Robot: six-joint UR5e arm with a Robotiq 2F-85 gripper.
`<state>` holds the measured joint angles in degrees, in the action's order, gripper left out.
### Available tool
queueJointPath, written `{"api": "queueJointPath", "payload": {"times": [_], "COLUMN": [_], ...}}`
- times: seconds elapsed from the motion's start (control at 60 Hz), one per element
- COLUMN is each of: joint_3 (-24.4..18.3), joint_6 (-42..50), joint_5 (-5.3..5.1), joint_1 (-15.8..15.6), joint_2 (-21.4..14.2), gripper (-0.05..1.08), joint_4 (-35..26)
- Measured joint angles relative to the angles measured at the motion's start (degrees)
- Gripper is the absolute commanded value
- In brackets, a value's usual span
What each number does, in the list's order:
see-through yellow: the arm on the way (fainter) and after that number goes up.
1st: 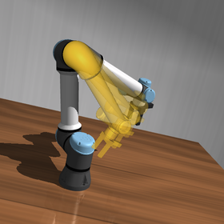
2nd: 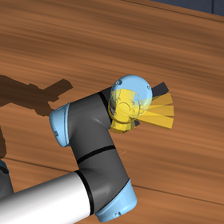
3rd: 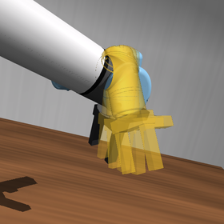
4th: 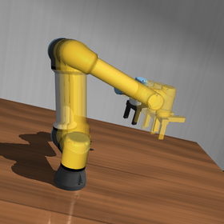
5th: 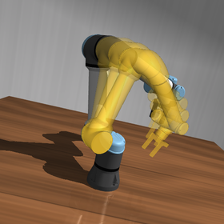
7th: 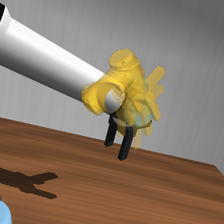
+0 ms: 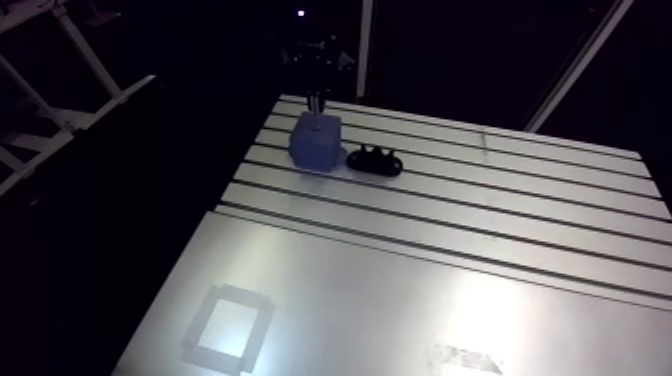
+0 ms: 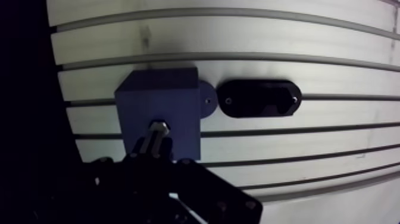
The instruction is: Pick up the M10 bolt and insert it into the hex recess until seated.
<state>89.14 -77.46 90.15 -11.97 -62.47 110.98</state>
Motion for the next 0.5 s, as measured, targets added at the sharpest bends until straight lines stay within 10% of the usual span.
{"api": "queueJointPath", "payload": {"times": [0.5], "joint_3": [0.5], "joint_6": [-0.1], "joint_5": [0.17], "joint_1": [-0.1], "joint_2": [0.5], "gripper": [1.08], "joint_4": [0.2]}}
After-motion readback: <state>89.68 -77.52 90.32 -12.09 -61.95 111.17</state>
